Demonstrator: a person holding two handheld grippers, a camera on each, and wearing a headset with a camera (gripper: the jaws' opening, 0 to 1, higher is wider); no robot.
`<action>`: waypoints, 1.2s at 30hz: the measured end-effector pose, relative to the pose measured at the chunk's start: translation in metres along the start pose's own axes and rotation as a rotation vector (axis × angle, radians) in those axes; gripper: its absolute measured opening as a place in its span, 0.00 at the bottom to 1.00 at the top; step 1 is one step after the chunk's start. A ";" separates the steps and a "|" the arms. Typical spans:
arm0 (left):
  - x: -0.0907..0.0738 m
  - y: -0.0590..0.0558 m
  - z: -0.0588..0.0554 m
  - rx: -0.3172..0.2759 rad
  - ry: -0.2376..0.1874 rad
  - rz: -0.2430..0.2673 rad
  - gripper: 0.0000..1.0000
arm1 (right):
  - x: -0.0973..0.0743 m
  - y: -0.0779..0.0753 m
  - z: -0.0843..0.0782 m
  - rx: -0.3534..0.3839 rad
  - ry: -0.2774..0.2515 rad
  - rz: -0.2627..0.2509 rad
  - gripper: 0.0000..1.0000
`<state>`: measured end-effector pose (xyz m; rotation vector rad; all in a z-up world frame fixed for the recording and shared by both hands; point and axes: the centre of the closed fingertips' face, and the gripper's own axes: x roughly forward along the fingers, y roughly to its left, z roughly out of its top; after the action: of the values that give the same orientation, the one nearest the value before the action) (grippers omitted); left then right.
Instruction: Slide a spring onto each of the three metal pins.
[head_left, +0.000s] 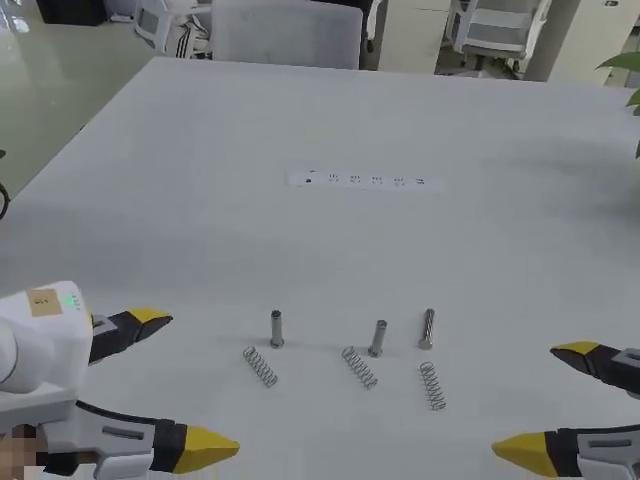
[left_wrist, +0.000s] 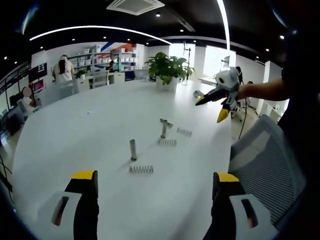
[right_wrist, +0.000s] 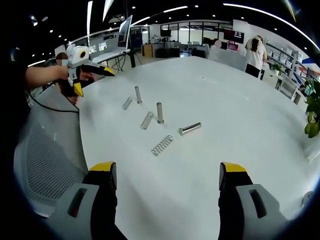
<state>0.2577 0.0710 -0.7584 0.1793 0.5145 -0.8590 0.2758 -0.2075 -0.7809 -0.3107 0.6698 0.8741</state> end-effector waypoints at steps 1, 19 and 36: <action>0.000 0.000 0.001 0.000 -0.005 0.002 0.93 | 0.001 0.000 0.000 0.006 0.003 0.001 0.85; 0.000 0.004 0.001 0.000 0.003 -0.003 0.93 | -0.003 -0.007 -0.005 0.039 0.027 0.008 0.82; -0.001 0.006 0.000 -0.009 0.004 -0.008 0.89 | 0.005 -0.002 0.010 0.074 0.017 0.055 0.73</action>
<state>0.2621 0.0756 -0.7587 0.1706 0.5233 -0.8635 0.2840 -0.2011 -0.7767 -0.2344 0.7270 0.8978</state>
